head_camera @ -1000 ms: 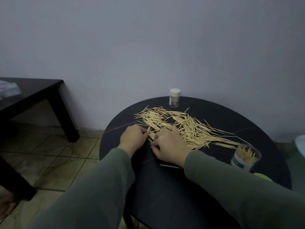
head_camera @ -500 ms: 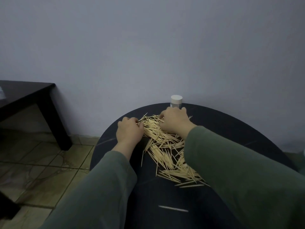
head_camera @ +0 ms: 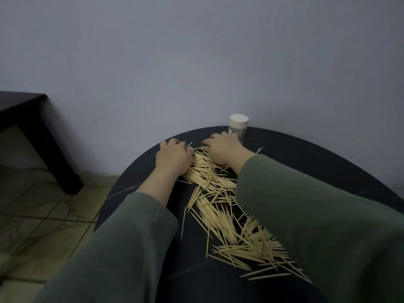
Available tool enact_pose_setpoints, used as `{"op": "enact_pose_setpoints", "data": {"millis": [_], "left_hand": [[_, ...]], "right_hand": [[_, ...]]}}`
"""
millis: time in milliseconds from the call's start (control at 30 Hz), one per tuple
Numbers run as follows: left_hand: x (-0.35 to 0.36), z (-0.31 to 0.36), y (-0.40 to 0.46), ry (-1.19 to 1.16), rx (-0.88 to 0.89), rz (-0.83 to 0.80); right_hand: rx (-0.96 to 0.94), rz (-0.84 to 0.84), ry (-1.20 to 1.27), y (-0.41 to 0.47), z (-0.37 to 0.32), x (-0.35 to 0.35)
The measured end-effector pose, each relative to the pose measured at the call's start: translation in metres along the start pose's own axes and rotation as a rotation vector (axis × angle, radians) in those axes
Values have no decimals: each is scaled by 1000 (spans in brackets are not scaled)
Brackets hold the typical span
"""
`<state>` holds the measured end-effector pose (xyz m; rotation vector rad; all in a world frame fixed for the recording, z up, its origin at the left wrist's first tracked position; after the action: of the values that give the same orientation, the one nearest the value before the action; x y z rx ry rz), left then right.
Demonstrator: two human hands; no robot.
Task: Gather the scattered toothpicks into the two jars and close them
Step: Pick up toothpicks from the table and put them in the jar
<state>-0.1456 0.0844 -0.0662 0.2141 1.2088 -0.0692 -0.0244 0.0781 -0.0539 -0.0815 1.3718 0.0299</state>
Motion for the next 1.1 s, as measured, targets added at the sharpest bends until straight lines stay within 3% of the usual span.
{"op": "enact_pose_setpoints", "data": {"millis": [500, 867, 1000, 1100], "left_hand": [[-12, 30, -36, 65, 247, -49], [-9, 68, -88, 166, 433, -51], [-27, 56, -86, 131, 322, 82], [-41, 24, -81, 147, 33, 176]], "right_hand": [[-84, 112, -109, -62, 0, -7], [-109, 130, 3, -107, 12, -21], [-58, 194, 39, -108, 30, -31], [85, 188, -4, -97, 51, -29]]}}
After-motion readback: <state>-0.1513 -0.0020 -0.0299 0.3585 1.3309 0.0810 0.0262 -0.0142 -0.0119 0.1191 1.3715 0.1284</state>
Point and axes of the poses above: each hand's wrist, its own y-axis towards the middle knuckle, its own x-axis out of the palm, z = x × y, the point moved 9 cm from there along y, towards the middle knuckle, and after that the axes turned 1 degree about z, right-handed, at the moved point
